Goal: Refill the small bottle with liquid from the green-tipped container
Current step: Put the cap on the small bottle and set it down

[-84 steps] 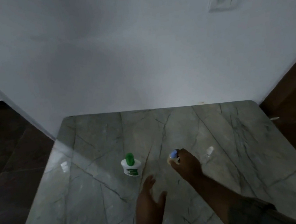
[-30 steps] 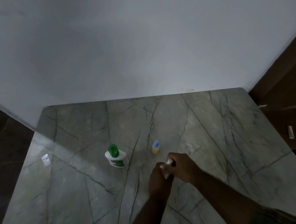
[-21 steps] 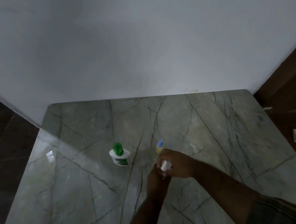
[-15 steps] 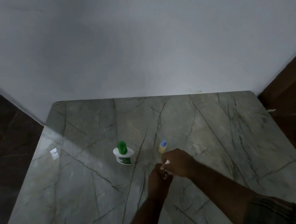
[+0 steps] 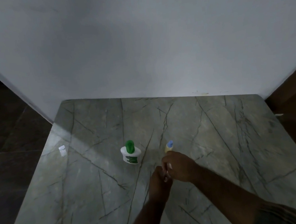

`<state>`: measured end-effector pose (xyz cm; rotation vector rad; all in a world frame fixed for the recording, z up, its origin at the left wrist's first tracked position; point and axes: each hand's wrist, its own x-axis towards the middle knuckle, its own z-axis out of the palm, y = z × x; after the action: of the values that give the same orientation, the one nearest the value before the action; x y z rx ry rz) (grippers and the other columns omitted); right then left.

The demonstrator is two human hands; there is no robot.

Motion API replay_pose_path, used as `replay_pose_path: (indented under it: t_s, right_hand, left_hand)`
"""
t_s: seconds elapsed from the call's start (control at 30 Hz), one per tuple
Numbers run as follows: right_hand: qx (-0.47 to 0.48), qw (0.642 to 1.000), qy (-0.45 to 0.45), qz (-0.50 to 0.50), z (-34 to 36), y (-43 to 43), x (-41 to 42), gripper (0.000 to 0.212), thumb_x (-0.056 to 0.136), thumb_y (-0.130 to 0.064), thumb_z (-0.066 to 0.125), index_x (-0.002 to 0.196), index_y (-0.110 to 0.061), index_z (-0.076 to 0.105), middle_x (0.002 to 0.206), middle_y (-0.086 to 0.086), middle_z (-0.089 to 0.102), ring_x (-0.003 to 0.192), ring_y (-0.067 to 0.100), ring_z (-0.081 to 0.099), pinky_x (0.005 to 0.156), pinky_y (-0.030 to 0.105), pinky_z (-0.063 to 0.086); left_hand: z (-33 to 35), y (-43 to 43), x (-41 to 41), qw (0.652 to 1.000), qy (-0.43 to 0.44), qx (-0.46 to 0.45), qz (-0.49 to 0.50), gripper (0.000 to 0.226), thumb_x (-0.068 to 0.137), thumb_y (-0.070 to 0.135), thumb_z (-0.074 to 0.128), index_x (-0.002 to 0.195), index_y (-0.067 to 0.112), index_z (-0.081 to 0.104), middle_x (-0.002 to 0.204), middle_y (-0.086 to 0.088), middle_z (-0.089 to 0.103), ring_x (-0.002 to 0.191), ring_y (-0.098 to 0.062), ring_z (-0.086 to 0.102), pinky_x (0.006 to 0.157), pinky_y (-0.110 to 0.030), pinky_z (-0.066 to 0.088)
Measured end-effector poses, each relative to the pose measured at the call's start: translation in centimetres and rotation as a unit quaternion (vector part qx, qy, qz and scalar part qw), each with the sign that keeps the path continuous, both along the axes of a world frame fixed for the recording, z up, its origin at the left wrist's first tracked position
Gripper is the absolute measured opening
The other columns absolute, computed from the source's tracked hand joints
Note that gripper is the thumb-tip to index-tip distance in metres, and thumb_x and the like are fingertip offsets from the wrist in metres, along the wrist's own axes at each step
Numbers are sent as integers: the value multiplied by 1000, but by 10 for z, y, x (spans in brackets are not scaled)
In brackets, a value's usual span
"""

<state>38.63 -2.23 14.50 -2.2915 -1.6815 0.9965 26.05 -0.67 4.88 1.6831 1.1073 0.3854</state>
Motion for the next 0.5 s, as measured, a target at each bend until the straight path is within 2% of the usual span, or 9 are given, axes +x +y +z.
replay_pose_path:
  t_s: [0.07,0.13,0.2,0.27,0.3,0.4,0.5]
  right_hand:
    - [27,999,32,-17,0,-3,-3,33,85,-28,64,116,-19,60,118,2,57,109,20,57,83,27,44]
    - [35,996,11,-85,-1,-7,-4,50,82,-49,66,124,-24,55,119,-3,58,108,17,58,84,28,45]
    - [11,994,-76,-82,0,-9,-2,42,87,-55,56,115,-23,59,111,0,64,102,20,62,81,30,47]
    - [36,994,-92,-42,1,-8,3,28,90,-44,55,103,-21,63,102,3,67,96,21,64,80,32,50]
    - [49,996,-77,-26,5,-8,6,21,89,-38,57,100,-20,64,99,3,68,94,20,64,81,34,51]
    - [80,996,-34,-14,18,-10,29,14,84,-31,63,96,-23,65,93,-3,69,88,14,64,79,33,52]
    - [97,974,139,-149,22,-26,58,10,81,-29,71,85,-24,63,80,0,70,69,10,66,58,25,53]
  left_hand:
    - [3,1,1,1000,-8,15,-5,27,84,13,74,104,26,62,93,19,63,83,13,59,72,-4,45]
    - [7,2,3,1000,4,22,-2,22,85,14,73,103,22,63,90,17,63,80,9,60,68,-6,45]
    - [8,2,6,1000,3,18,0,11,90,11,68,94,20,64,79,15,63,74,9,62,64,-5,44]
    - [8,2,7,1000,18,24,4,12,91,11,67,86,21,61,71,16,58,68,9,59,60,-3,42]
    - [8,2,6,999,31,31,1,12,89,13,68,86,21,60,72,15,57,66,6,58,60,-4,41]
    - [3,3,1,999,41,15,-12,15,83,17,72,93,19,61,86,9,62,77,-2,59,66,-8,43]
    - [5,2,-1,999,31,2,18,28,79,14,74,89,33,55,85,15,61,79,5,57,63,-3,42]
